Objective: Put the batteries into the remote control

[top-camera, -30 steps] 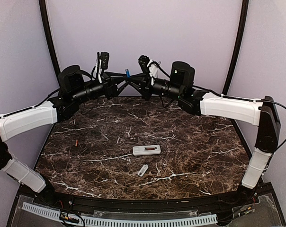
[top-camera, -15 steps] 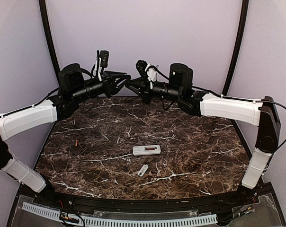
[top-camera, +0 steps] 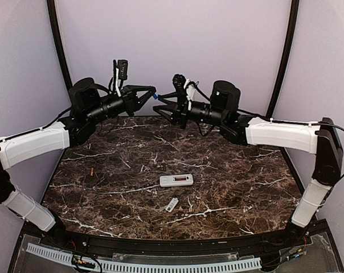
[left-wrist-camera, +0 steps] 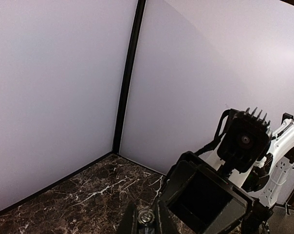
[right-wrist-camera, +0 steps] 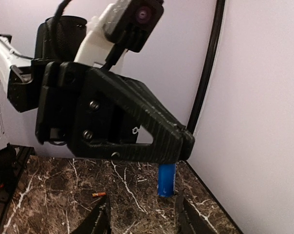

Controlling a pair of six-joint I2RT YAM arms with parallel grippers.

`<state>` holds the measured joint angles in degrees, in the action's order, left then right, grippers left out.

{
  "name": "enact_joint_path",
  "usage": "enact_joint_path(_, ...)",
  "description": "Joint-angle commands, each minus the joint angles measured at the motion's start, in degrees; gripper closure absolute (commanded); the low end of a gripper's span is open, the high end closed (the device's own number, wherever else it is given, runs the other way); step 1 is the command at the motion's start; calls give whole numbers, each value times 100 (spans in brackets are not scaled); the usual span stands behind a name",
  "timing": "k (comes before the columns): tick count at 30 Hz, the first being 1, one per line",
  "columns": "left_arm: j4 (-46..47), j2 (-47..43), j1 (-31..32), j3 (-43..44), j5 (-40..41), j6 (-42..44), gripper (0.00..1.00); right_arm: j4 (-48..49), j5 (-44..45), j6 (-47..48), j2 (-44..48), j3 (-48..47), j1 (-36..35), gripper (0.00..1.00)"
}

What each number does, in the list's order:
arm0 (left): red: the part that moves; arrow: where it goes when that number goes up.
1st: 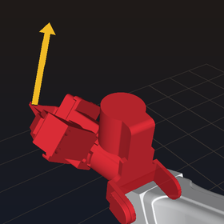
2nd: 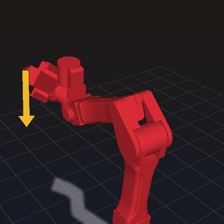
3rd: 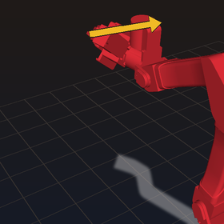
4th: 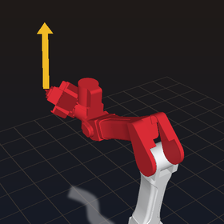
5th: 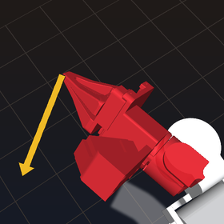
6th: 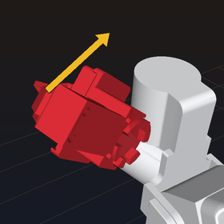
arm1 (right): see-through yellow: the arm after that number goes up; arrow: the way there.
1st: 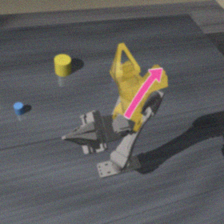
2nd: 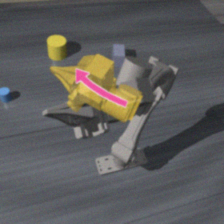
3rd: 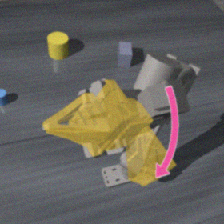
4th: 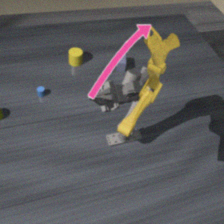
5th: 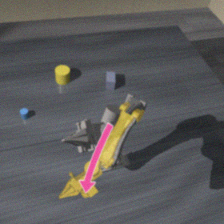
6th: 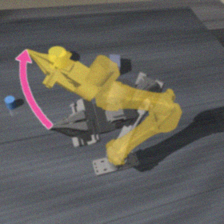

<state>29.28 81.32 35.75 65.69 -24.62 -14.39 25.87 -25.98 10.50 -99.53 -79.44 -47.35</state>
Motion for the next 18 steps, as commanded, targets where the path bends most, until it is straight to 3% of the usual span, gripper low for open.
enact_joint_path(1, 1318, -145, -28, -232, -160, -587, 100, 2223, -935, -1511, 277, 675, 330, 51)
enact_joint_path(3, 1765, -94, -17, -173, -297, -790, 100, 3001, -1085, -2255, 180, 776, 424, 46)
enact_joint_path(8, 2303, 138, -15, 91, -663, -1153, 100, 3923, -1172, -3186, -182, 591, 429, 45)
enact_joint_path(18, 2424, 380, 2, 199, -837, -1360, 100, 3871, -1259, -3500, -597, -125, 311, 47)
